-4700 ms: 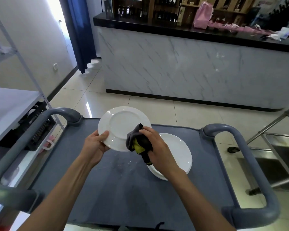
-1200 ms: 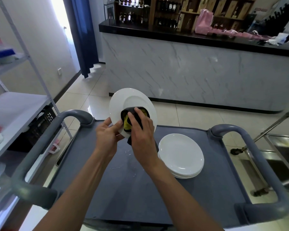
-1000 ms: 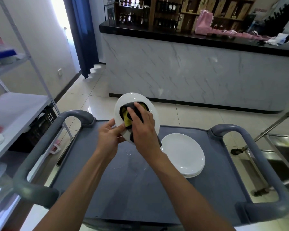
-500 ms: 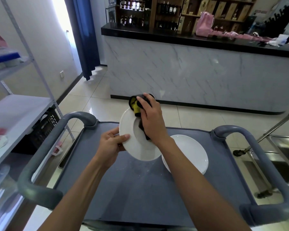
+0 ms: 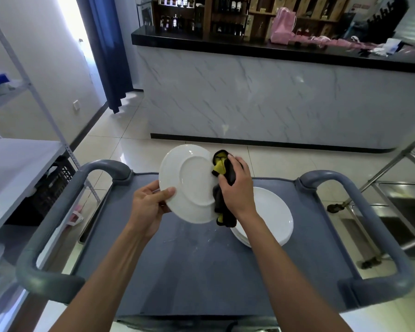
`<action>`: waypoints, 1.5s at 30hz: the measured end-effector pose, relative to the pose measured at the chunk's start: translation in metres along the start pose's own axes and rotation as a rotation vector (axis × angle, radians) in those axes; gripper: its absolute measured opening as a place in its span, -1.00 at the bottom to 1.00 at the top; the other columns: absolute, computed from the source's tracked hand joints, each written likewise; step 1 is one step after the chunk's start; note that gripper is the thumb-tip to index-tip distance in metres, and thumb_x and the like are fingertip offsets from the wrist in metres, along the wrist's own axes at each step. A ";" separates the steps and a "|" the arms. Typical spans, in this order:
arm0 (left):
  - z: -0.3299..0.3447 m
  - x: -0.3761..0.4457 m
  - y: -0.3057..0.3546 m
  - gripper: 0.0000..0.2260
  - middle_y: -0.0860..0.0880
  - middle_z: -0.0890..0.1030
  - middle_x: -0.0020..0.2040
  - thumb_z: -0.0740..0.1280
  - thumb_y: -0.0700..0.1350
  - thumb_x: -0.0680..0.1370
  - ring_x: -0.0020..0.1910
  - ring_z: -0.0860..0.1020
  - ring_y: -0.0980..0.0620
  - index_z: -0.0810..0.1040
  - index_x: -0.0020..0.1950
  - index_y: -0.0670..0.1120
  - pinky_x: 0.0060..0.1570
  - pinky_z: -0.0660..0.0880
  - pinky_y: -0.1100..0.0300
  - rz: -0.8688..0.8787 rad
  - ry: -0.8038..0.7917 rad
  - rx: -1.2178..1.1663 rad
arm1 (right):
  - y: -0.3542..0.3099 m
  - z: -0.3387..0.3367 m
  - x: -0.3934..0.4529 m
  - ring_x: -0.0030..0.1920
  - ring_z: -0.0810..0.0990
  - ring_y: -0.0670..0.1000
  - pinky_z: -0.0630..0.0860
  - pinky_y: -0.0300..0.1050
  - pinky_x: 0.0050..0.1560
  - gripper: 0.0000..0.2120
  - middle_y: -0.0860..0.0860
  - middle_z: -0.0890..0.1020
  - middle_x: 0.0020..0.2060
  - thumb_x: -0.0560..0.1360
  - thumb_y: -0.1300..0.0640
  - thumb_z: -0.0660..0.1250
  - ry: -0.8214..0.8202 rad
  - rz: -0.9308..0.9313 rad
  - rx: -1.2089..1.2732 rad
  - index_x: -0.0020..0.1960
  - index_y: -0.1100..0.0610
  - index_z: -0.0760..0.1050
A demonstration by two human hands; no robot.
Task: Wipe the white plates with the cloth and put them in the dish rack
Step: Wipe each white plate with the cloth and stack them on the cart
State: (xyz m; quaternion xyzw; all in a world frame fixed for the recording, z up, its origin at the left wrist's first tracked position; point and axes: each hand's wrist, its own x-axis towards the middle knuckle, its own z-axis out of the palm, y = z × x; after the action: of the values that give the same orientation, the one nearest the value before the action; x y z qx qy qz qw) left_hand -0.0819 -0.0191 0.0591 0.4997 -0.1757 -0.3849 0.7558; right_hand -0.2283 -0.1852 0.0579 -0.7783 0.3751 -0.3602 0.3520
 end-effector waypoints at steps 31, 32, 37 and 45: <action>0.163 0.016 -0.095 -0.78 -0.06 0.73 -0.16 0.44 -0.35 0.47 -0.27 0.67 -0.15 0.69 0.05 -0.12 -0.40 0.58 0.04 0.904 -0.371 1.570 | 0.094 -0.197 -0.067 0.33 0.37 -0.26 0.21 -0.59 0.28 -0.52 -0.20 0.43 0.34 0.52 0.28 0.41 0.283 0.134 -0.032 0.40 0.02 0.49; 0.166 0.013 -0.099 -0.77 -0.05 0.73 -0.16 0.46 -0.37 0.44 -0.27 0.68 -0.15 0.69 0.03 -0.12 -0.42 0.58 0.05 0.921 -0.377 1.577 | 0.096 -0.200 -0.067 0.34 0.37 -0.24 0.21 -0.58 0.28 -0.52 -0.20 0.43 0.34 0.52 0.28 0.41 0.267 0.134 -0.024 0.40 0.02 0.50; 0.174 -0.003 -0.120 -0.72 -0.02 0.75 -0.10 0.48 -0.43 0.35 -0.17 0.71 -0.14 0.70 -0.06 -0.11 -0.43 0.56 0.08 0.932 -0.385 1.628 | 0.106 -0.208 -0.071 0.35 0.39 -0.18 0.21 -0.55 0.31 -0.52 -0.13 0.45 0.36 0.51 0.31 0.41 0.189 0.133 0.000 0.40 0.05 0.51; 0.171 -0.018 -0.151 -0.65 -0.06 0.73 -0.03 0.58 -0.38 0.27 -0.10 0.70 -0.13 0.71 0.00 -0.11 -0.21 0.64 0.02 0.940 -0.467 1.693 | 0.115 -0.210 -0.077 0.30 0.35 -0.27 0.18 -0.58 0.30 -0.53 -0.10 0.46 0.35 0.52 0.31 0.41 0.114 0.087 -0.004 0.40 0.10 0.50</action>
State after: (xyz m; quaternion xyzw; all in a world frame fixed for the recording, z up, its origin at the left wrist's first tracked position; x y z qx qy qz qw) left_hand -0.2660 -0.1426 0.0015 0.6654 -0.7168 0.1172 0.1725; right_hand -0.4747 -0.2335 0.0441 -0.7403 0.4285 -0.3875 0.3438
